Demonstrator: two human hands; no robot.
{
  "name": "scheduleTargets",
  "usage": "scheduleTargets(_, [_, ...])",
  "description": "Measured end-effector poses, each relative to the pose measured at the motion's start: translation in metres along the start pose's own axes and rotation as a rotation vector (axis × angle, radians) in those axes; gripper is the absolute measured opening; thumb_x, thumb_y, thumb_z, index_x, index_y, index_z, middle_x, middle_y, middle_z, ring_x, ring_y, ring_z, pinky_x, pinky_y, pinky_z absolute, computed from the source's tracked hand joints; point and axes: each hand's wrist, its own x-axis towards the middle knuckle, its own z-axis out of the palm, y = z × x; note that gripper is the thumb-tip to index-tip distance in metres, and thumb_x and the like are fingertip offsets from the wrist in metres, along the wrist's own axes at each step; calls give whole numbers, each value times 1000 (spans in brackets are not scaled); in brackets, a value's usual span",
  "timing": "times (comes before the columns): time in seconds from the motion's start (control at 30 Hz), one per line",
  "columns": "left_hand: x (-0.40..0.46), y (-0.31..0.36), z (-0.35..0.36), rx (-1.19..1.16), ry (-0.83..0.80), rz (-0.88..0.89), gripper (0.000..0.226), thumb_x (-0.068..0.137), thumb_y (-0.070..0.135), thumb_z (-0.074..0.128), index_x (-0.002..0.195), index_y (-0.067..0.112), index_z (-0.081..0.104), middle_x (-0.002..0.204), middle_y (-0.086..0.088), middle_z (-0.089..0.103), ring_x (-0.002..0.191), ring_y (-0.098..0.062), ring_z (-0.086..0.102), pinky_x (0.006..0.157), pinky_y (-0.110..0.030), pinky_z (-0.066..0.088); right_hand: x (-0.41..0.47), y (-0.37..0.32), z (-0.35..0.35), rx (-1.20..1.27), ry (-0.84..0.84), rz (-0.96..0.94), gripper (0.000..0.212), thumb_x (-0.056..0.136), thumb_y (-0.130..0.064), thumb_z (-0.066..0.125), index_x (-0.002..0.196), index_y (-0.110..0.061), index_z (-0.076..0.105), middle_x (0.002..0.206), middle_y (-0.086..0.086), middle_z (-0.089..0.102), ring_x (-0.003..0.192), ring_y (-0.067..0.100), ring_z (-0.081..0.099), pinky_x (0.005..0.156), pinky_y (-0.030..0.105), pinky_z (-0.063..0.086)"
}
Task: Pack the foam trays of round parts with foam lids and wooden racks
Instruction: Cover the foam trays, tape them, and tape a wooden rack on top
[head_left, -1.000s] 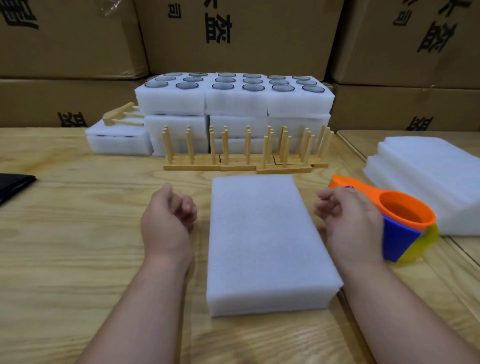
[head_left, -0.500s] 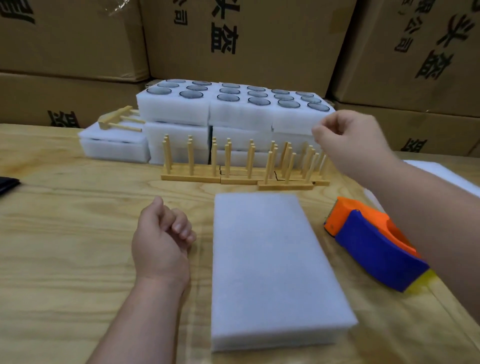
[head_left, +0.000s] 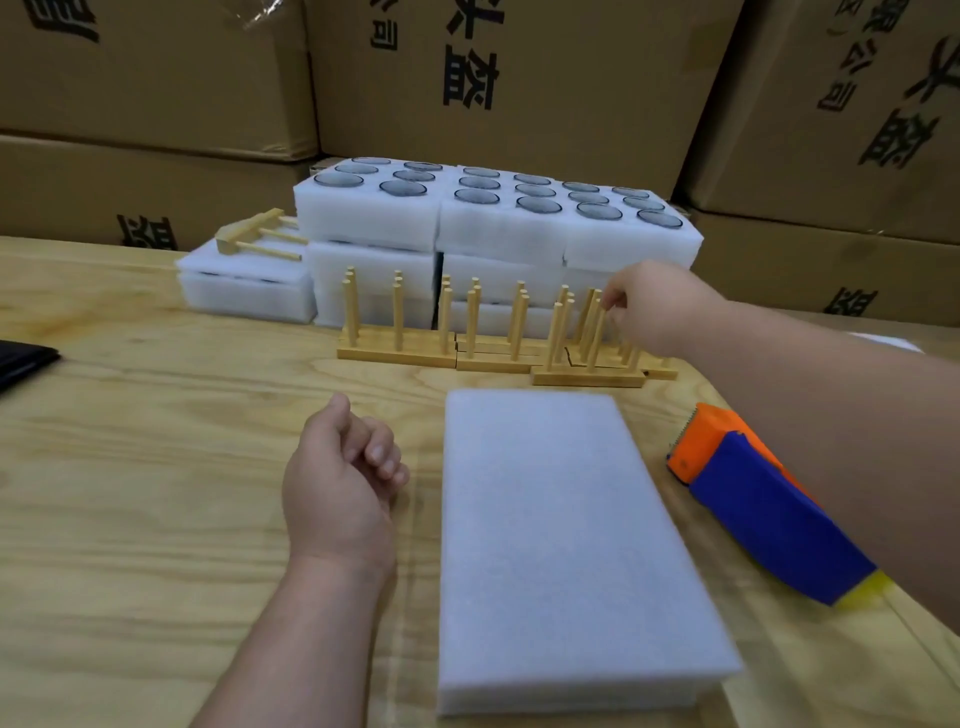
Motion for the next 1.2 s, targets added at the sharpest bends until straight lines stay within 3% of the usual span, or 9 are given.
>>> scheduleTargets(0.3, [-1,1,0,10,16,7,58,102,29,41,45,27,35,53,3,33,47,-14,32,47,-27,28,-1,0,-10,-125,-71,-19,23,96,-9,54,111,-21,67,106,4,66,97,28,60,83,39,56])
scheduleTargets(0.47, [-1,0,-1,17,19,19,57,101,29,42,44,27,36,53,4,33,47,-13,32,47,-27,28,-7,2,-41,-79,57,-43,12,100,-20,54,104,-26,64,107,2,66,95,27,60,82,40,54])
scheduleTargets(0.57, [-1,-1,0,23,18,19,57,101,28,42,45,27,36,53,4,34,48,-13,32,47,-27,28,-21,1,-66,136,207,-52,7,98,-24,60,101,-26,67,102,-3,68,84,23,61,67,32,47])
scheduleTargets(0.7, [0,-2,-1,21,17,12,55,101,28,43,46,27,36,53,4,33,48,-13,32,46,-26,28,-59,-3,-76,538,325,28,7,97,-25,61,92,-28,66,83,-11,75,71,13,70,63,31,55])
scheduleTargets(0.8, [-1,-2,0,26,22,16,54,101,28,43,48,26,35,54,3,34,48,-13,32,47,-26,28,-93,-6,-64,800,382,103,10,97,-22,62,92,-27,69,83,-14,77,59,6,63,62,31,55])
scheduleTargets(0.87, [-2,-2,1,32,25,22,53,101,27,43,49,26,35,53,3,34,47,-13,32,46,-26,28,-116,-8,-55,922,404,138,12,98,-23,63,91,-27,71,84,-12,77,55,3,56,53,22,49])
scheduleTargets(0.97, [-2,-2,2,40,19,22,52,101,26,43,49,26,35,53,3,34,47,-13,31,45,-26,28,-140,-10,-45,1080,376,152,14,99,-24,63,90,-25,74,88,-6,78,51,3,49,42,17,40])
scheduleTargets(1.2, [-1,-4,0,123,-6,43,34,83,34,52,53,25,42,55,3,40,48,-14,34,46,-27,30,-145,-17,-38,1324,122,173,13,98,-18,63,90,-16,73,91,8,78,45,7,40,36,15,27])
